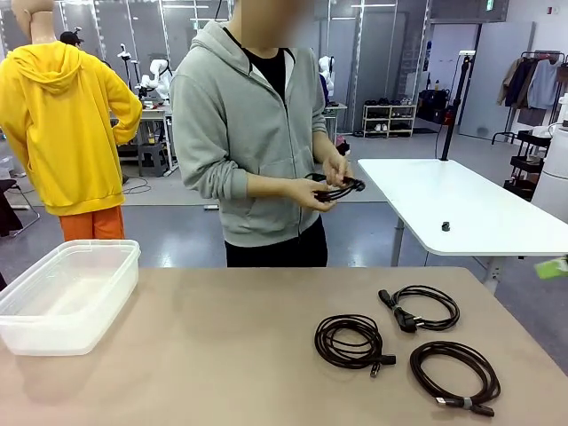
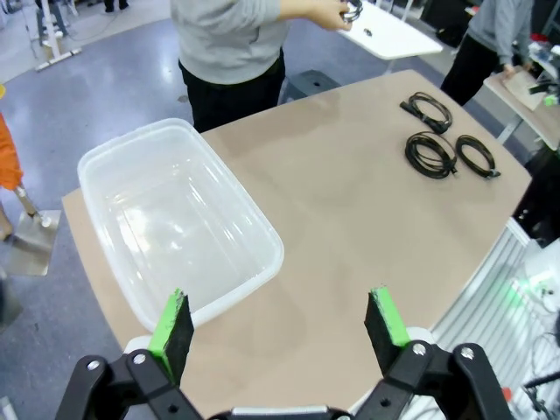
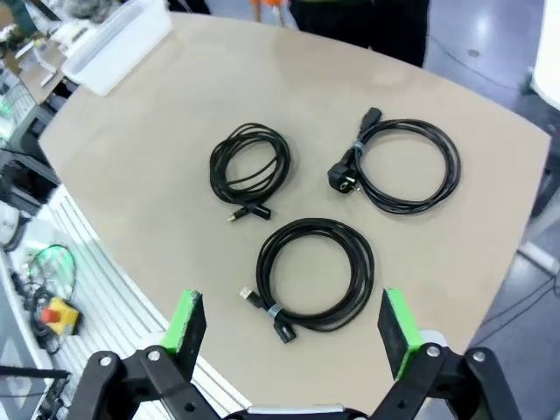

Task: Organize and store the cables.
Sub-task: Place the Power Cable into the Organizing box.

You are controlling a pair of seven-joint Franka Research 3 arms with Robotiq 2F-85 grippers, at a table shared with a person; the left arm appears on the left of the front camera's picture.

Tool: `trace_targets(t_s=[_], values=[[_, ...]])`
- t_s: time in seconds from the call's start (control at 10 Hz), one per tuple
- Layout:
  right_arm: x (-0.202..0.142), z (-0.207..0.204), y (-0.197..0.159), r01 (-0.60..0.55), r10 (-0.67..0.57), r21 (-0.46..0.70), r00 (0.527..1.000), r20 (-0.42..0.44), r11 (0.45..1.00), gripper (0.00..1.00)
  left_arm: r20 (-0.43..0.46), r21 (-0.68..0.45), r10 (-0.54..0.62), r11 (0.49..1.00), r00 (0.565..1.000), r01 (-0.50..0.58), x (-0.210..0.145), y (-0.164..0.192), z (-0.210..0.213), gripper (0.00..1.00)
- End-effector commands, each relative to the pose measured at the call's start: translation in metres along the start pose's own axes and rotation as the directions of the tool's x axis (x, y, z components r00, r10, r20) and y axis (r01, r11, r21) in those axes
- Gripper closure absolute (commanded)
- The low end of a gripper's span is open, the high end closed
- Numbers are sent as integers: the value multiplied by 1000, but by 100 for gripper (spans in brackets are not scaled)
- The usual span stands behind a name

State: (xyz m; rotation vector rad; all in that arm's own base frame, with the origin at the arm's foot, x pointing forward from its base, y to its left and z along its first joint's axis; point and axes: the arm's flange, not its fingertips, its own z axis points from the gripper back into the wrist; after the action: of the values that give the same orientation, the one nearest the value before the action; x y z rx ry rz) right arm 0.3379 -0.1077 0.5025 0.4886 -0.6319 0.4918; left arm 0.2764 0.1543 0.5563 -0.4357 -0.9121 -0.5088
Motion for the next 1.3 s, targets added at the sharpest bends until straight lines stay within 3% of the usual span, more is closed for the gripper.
trace_targets(t_s=[0.0, 0.2, 0.4, 0.7, 1.2], values=[[57, -43, 10, 72, -80, -58, 985, -150, 996, 0, 5, -9, -18, 1000, 1000, 18, 0, -2, 2, 0], [86, -99, 18, 103, -151, -203, 959, -239, 974, 0, 5, -9, -18, 1000, 1000, 18, 0, -2, 2, 0], [104, -157, 27, 130, -223, -330, 939, -262, 935, 0, 5, -9, -18, 1000, 1000, 18, 0, -2, 2, 0], [104, -216, 20, 188, -321, -435, 912, -256, 881, 0, 5, -9, -18, 1000, 1000, 18, 0, -2, 2, 0], [104, -297, -1, 198, -364, -488, 890, -273, 850, 0, 5, -9, -18, 1000, 1000, 18, 0, -2, 2, 0]])
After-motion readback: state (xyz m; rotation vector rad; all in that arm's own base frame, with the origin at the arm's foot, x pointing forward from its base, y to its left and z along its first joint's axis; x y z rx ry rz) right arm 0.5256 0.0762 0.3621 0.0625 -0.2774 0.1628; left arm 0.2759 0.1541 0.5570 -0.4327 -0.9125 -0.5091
